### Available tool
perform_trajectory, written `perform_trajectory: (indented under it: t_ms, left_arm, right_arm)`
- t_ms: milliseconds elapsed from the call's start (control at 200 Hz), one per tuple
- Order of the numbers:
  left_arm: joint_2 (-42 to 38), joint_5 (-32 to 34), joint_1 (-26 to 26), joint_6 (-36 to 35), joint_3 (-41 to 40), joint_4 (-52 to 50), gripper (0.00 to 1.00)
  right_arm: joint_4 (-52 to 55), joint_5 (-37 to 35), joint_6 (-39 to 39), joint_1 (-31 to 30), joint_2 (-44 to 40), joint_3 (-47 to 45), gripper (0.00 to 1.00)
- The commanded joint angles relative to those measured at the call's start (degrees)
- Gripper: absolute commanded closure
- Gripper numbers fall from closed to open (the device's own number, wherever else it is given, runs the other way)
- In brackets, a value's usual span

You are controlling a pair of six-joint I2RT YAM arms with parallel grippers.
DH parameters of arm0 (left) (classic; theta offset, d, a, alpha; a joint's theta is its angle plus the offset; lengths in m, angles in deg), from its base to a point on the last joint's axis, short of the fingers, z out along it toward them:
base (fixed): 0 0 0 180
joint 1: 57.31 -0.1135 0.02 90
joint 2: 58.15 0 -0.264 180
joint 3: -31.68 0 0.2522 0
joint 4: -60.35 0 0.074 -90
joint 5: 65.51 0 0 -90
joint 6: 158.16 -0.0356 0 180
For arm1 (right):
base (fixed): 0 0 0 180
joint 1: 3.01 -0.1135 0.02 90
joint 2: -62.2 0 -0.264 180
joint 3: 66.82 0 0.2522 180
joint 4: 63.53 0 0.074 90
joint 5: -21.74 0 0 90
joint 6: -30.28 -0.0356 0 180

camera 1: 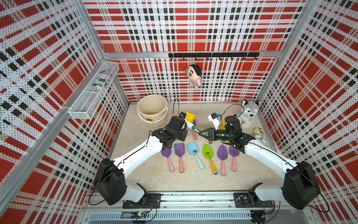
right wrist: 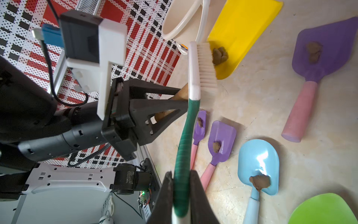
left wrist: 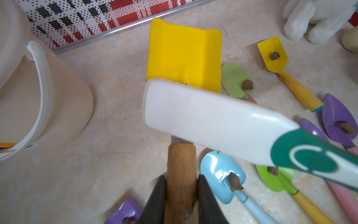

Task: Brush the soil off the hand trowel and place it into the bucket
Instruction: Brush off the soil from the hand trowel.

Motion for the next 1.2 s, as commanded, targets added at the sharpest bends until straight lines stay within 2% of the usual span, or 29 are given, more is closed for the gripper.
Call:
perform_trajectory:
  t_ms: [0, 481, 681, 847, 1012, 1197]
  left_arm:
    - [-2.1, 0.6, 0.1, -0.8, -0.6, -0.3, 1.0]
    - [-5.3, 1.0, -0.4, 0.8, -4.4, -2.0, 1.0]
    - [-7.2, -0.8, -1.3, 2.3, -7.1, -0.6, 1.0]
    - [-7.8, -1.3, -2.5, 2.5, -7.3, 0.0, 1.0]
    - [-9.0, -2.7, -3.3, 2.5, -6.9, 1.0, 1.0]
    - [-9.9, -2.7, -3.4, 2.3, -7.2, 1.5, 1.0]
  right_arm:
    - [-1.0, -1.4, 0.3, -0.4, 1.0, 1.2, 1.0]
    - [-1.8, -8.2, -2.9, 1.6, 0.2, 2.8, 1.0]
    - [-5.6, -3.9, -3.2, 1.3, -0.5, 3.5, 1.0]
    - [-9.4, 0.8, -3.2, -2.6, 1.3, 3.3, 1.0]
    - [-13.3, 1.1, -6.1, -3.2, 3.2, 0.6, 1.0]
    - [-12.0, -1.4, -5.7, -3.2, 4.2, -0.2, 1.0]
